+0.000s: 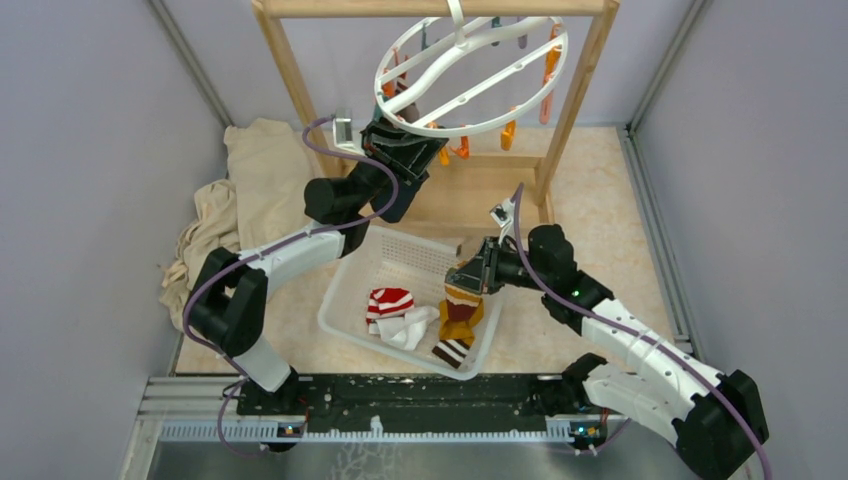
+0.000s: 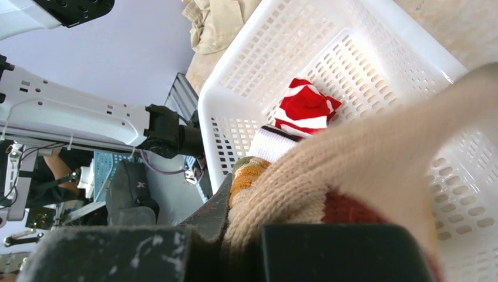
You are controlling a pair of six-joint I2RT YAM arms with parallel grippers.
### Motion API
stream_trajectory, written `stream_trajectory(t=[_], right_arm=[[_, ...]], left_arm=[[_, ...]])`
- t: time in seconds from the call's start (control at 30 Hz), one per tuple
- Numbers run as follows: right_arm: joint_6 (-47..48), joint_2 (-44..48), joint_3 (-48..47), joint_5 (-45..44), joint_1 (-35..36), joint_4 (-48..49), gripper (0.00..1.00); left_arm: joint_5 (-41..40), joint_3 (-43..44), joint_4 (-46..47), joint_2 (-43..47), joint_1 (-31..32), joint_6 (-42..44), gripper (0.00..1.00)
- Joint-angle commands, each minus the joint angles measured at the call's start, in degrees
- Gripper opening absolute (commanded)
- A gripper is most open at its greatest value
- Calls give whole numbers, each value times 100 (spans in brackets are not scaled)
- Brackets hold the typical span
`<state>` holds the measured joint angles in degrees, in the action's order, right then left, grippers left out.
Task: Remove the socks clipped to the hanger
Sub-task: Remove the sock from the hanger, then place the sock in the bin.
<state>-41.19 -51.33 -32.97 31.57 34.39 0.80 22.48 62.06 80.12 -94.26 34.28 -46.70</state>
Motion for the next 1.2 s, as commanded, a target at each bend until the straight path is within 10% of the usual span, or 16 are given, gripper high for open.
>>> stream_trajectory(t=[0.0,0.77,1.17], right_arm=[[54,110,-158,99,93,174,0],[954,-530,-1509,-1390,2141,-1428,0],[1191,-1040,-1345,-2539,2239,-1341,0]], left_arm=[[-82,79,-36,210,-25,90,18],[-590,923,-5720,1377,552,2931,25],[-1061,1754,-7091,1226,1153,3523,32]])
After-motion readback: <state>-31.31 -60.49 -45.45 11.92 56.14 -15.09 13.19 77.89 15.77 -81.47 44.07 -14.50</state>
